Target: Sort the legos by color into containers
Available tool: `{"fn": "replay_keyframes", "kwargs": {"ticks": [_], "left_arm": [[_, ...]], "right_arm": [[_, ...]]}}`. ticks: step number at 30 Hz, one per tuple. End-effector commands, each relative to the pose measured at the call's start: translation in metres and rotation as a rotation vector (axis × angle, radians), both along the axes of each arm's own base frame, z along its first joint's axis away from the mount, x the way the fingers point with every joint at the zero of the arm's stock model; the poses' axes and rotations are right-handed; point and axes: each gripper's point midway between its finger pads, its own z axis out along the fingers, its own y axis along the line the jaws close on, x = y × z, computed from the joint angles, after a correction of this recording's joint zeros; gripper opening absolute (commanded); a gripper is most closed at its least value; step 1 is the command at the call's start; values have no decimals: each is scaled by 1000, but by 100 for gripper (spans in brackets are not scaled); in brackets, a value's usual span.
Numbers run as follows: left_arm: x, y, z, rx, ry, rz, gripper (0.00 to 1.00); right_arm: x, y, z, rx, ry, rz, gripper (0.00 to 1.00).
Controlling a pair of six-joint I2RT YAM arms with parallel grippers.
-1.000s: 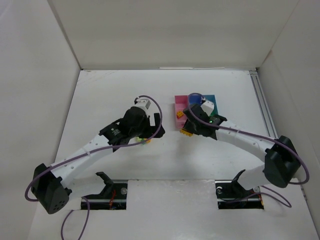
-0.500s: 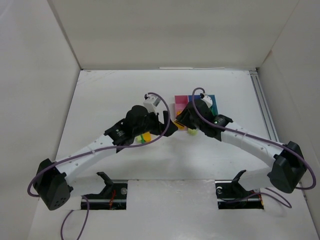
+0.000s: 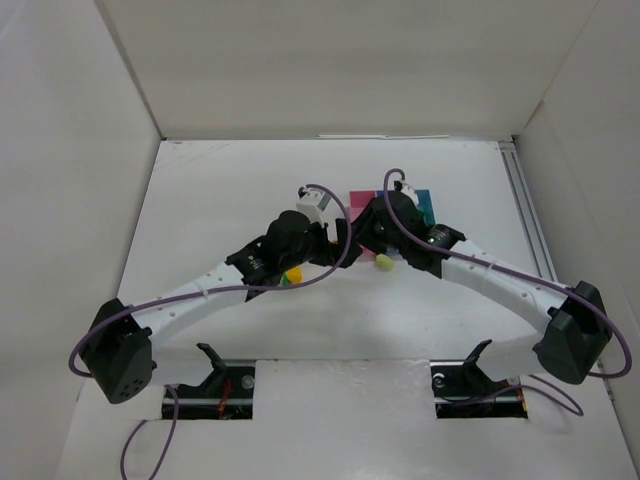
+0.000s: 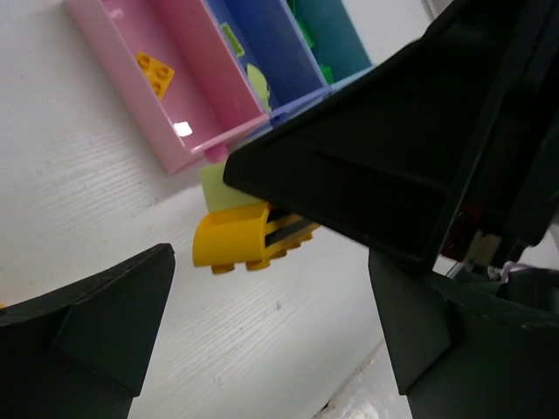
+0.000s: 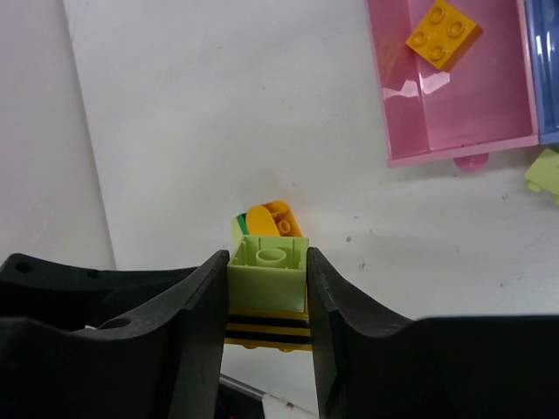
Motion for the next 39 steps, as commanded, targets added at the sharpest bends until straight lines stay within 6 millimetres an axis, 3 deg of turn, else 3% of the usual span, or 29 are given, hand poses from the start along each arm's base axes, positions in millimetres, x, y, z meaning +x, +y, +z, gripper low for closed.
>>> {"fn": "replay_keyframes", "kwargs": {"ticks": [1, 5, 12, 23, 29, 33, 34, 39], "left_arm": [[12, -5, 47, -155, -105, 58, 90], [17, -1, 43, -154, -109, 96, 84], [21, 0, 36, -141, -82, 127, 60], [26, 9, 44, -177, -104, 256, 63], [25, 4, 49, -204, -120, 246, 57], [24, 0, 55, -230, -129, 227, 46], [24, 0, 55, -230, -129, 227, 38], [20, -1, 59, -242, -129, 206, 19]], "right_arm": [[1, 17, 21, 99, -38, 24, 20], [-1, 21, 27, 130, -39, 36, 20], [-4, 24, 31, 166, -37, 43, 20], [-13, 32, 38, 229, -20, 90, 20], [-17, 38, 35, 250, -2, 114, 20], [-16, 39, 32, 244, 5, 113, 20], [-17, 40, 32, 247, 9, 121, 20], [-13, 37, 32, 244, 2, 93, 20]]}}
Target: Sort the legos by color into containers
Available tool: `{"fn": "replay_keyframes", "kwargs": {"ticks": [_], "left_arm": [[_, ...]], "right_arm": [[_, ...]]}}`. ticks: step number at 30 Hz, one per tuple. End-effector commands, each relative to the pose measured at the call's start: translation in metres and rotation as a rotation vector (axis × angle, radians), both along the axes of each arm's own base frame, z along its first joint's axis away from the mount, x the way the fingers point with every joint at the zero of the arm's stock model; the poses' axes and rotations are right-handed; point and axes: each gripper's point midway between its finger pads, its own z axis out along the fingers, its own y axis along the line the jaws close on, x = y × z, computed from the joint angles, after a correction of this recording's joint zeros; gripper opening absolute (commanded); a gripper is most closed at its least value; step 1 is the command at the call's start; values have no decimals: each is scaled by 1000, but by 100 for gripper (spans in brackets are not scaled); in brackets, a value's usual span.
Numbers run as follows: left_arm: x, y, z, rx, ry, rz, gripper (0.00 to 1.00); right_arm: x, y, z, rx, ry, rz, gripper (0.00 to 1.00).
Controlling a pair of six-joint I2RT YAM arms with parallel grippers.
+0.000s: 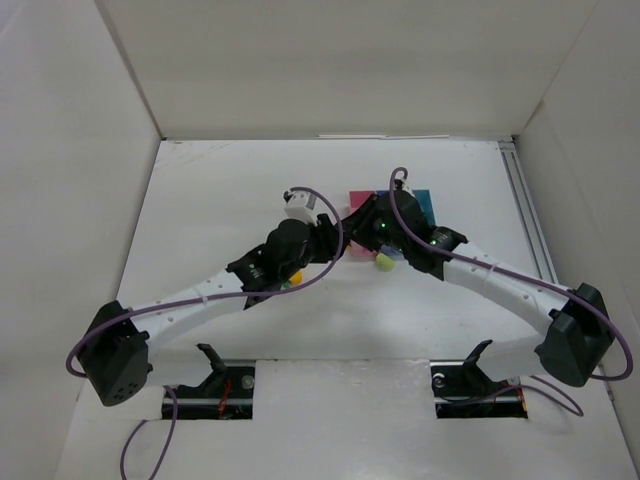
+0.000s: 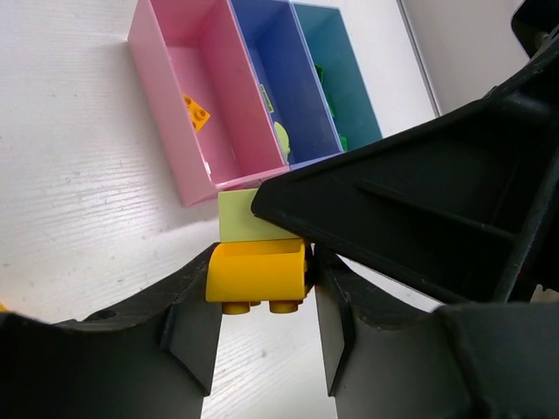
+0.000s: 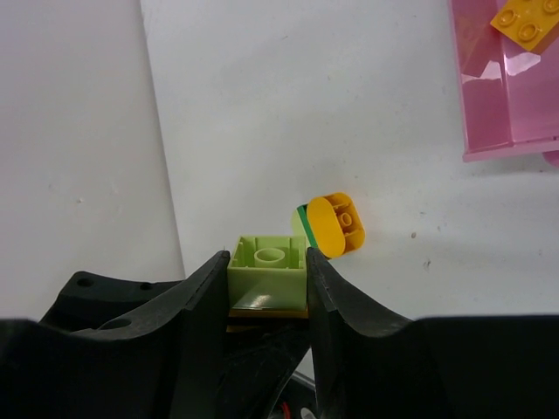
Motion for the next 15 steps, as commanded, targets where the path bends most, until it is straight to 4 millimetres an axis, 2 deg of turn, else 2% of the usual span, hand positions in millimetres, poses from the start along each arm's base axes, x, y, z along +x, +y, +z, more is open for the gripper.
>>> {"fn": "replay_keyframes", "kwargs": {"ticks": [1, 4, 5, 6, 7, 9, 10, 11, 13, 14, 15], "left_arm": [[-2, -8, 47, -121, -99, -29, 17], [-9, -7, 36, -96, -79, -59, 17], [-11, -7, 40, -107, -84, -71, 17], [-17, -10, 37, -98, -69, -95, 17], [-21, -9, 29, -75, -59, -112, 17], [-28, -11, 27, -69, -47, -136, 17], [-31, -9, 25, -54, -41, -149, 17], [-36, -10, 21, -37, -36, -164, 16], [-41, -11, 20, -29, -28, -176, 16], [-44, -8, 10, -5, -7, -176, 16], [-46, -8, 15, -17, -12, -188, 16]], "right_arm": [[-8, 12, 15, 57, -17, 44, 20], [2, 10, 15, 55, -22, 21, 19], [8, 4, 15, 51, -26, -5, 18], [17, -1, 21, 57, -45, -35, 18], [19, -1, 17, 47, -40, -44, 18], [32, -13, 21, 47, -54, -91, 18], [36, -16, 17, 40, -47, -102, 18], [41, -18, 23, 52, -61, -112, 18], [50, -28, 23, 51, -62, -143, 18], [54, -32, 25, 57, -69, -155, 16], [54, -32, 25, 57, -69, -155, 16]]}}
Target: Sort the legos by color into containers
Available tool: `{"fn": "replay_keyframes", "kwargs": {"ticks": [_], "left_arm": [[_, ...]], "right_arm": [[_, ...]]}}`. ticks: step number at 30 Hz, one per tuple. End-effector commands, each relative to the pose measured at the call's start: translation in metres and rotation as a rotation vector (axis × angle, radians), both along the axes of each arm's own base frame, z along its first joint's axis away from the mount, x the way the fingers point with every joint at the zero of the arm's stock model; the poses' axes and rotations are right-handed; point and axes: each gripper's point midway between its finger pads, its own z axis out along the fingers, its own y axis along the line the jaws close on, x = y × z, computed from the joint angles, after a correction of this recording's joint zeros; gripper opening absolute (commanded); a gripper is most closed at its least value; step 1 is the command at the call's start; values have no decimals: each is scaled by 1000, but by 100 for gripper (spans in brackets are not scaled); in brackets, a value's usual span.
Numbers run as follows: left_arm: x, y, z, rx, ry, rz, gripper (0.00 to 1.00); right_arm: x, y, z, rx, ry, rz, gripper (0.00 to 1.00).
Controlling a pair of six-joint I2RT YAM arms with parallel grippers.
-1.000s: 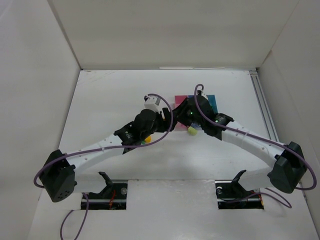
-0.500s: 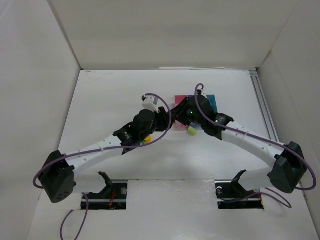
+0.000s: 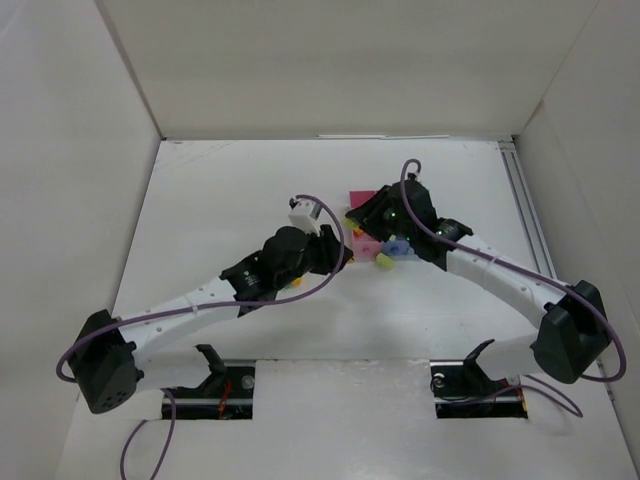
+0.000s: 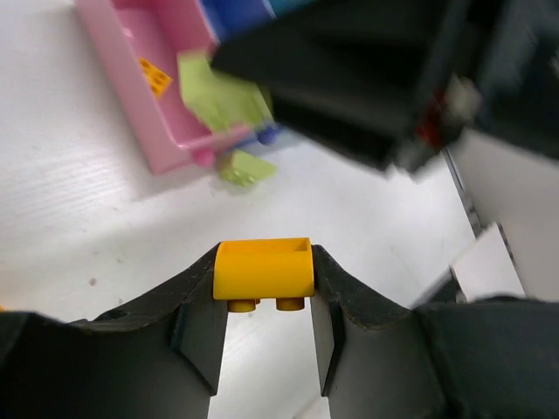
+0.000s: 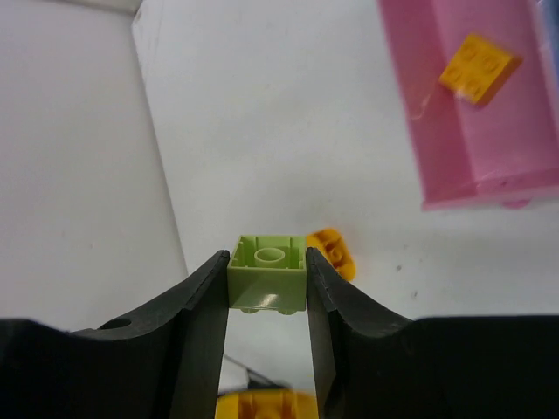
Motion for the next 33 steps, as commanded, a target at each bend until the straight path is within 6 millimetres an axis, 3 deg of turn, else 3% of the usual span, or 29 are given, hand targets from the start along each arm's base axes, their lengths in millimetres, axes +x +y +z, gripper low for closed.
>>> {"fn": "replay_keyframes", "kwargs": {"ticks": [1, 5, 9, 11, 12, 14, 16, 20, 27, 33], "left_arm": [[-25, -5, 10, -15, -23, -115, 16], [-31, -2, 5, 18, -20, -131, 16], [-22, 8, 8, 62, -16, -64, 17], [-7, 20, 8, 112, -14, 41, 17], [0, 20, 22, 107, -22, 80, 18], [10, 28, 12, 193, 3, 140, 18], [25, 33, 24, 206, 16, 180, 18], [49, 39, 26, 198, 36, 220, 18], [69, 38, 45, 160, 11, 206, 18], [82, 37, 43, 169, 14, 217, 18]], "right_arm": [[34, -18, 27, 26, -89, -106, 14], [46, -36, 26, 3, -101, -141, 14], [45, -37, 24, -49, -129, -100, 14], [45, -44, 22, -87, -137, -100, 16], [45, -48, 24, -96, -140, -118, 16], [41, -62, 20, -145, -139, -150, 16], [37, -73, 15, -186, -135, -176, 16], [24, -98, 19, -260, -147, -222, 16], [16, -118, 10, -355, -133, -251, 16], [14, -124, 4, -410, -120, -244, 16]]}}
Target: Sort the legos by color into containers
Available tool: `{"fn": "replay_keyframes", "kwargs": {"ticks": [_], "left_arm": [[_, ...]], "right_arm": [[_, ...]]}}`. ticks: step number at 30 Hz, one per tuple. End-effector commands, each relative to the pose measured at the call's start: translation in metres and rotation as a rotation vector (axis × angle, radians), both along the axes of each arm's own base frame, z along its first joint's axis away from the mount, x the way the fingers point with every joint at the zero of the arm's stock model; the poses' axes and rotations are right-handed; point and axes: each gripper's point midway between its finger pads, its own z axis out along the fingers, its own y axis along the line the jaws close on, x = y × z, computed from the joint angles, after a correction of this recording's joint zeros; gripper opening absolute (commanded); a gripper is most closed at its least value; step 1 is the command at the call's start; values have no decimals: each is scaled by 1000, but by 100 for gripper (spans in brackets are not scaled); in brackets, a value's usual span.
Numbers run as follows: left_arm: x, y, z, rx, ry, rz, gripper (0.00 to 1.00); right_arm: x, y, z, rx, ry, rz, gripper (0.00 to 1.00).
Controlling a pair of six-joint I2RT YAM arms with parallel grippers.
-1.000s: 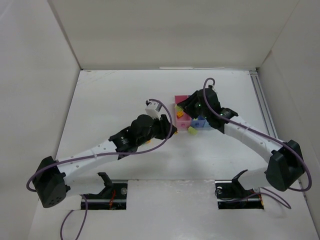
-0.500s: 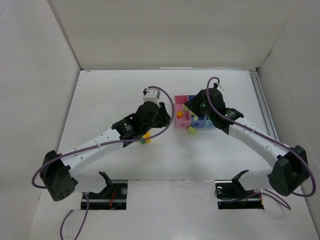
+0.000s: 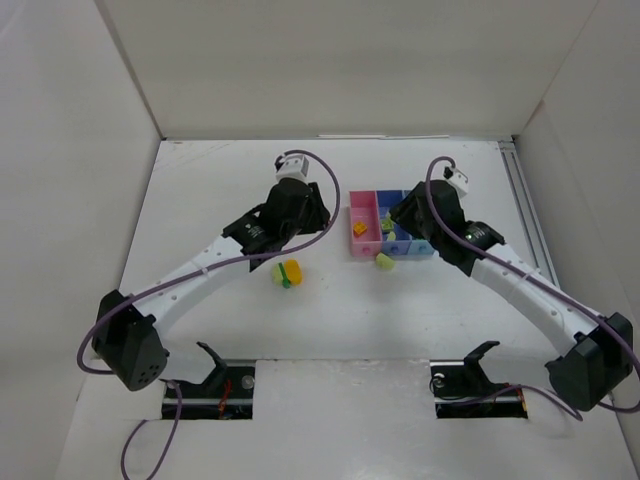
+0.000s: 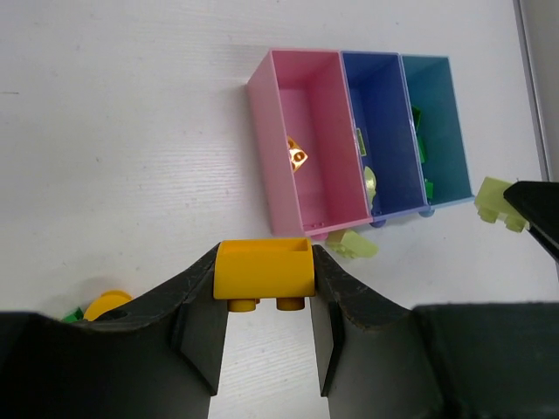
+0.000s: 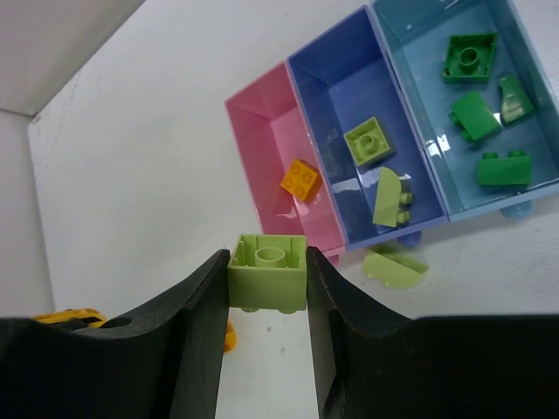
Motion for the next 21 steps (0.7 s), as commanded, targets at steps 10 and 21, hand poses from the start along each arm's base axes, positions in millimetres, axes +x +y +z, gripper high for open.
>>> {"fn": "replay_keyframes", "kwargs": {"ticks": [10, 21], "left_arm": [[25, -17, 22, -15, -34, -33, 18], [57, -24, 26, -22, -32, -34, 18]], "right_arm": [[13, -45, -6, -177, 27, -98, 17], [34, -67, -8, -243, 50, -141, 17]]}}
